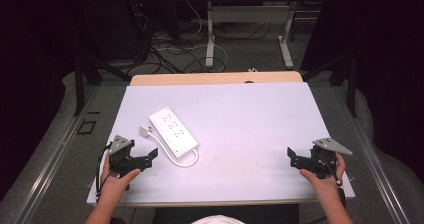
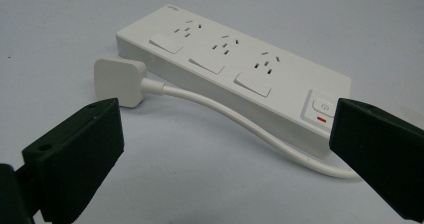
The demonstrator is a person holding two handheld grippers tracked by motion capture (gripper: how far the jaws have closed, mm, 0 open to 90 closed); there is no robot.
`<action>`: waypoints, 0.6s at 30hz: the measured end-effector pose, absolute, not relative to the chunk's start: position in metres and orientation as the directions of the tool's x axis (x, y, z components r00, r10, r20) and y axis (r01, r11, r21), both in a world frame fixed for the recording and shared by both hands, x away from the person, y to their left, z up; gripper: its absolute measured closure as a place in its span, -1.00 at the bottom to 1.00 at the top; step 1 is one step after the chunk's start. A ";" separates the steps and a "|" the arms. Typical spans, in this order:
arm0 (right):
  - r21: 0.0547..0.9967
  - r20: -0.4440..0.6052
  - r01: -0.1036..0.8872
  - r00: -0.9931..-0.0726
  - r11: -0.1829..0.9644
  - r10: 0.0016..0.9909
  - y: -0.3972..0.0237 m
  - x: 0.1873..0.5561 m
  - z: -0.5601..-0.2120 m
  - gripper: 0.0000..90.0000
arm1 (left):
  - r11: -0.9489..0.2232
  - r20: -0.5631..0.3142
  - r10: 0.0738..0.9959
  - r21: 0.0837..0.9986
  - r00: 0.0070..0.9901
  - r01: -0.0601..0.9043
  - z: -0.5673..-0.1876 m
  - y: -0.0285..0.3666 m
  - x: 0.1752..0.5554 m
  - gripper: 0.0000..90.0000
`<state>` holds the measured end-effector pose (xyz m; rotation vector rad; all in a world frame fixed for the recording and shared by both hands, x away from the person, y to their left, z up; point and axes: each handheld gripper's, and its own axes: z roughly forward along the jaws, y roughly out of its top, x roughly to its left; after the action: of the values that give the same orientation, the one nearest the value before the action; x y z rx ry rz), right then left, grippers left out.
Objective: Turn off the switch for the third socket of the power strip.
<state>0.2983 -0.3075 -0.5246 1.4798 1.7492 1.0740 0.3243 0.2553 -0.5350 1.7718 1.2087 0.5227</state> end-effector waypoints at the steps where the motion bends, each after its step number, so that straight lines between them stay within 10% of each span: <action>1: 0.873 0.058 0.486 -0.194 0.045 0.979 -0.307 0.299 -0.526 -1.00 | -0.112 -0.141 0.892 0.852 0.430 0.512 -0.535 0.255 0.325 -0.97; 18: 0.864 0.037 0.499 -0.192 0.065 0.981 -0.306 0.294 -0.523 -1.00 | -0.081 -0.168 0.890 0.856 0.423 0.511 -0.529 0.255 0.322 -0.91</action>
<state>0.2940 -0.3058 -0.5229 1.4772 1.7565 1.0472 0.3223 0.2547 -0.5289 1.7361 1.2203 0.5057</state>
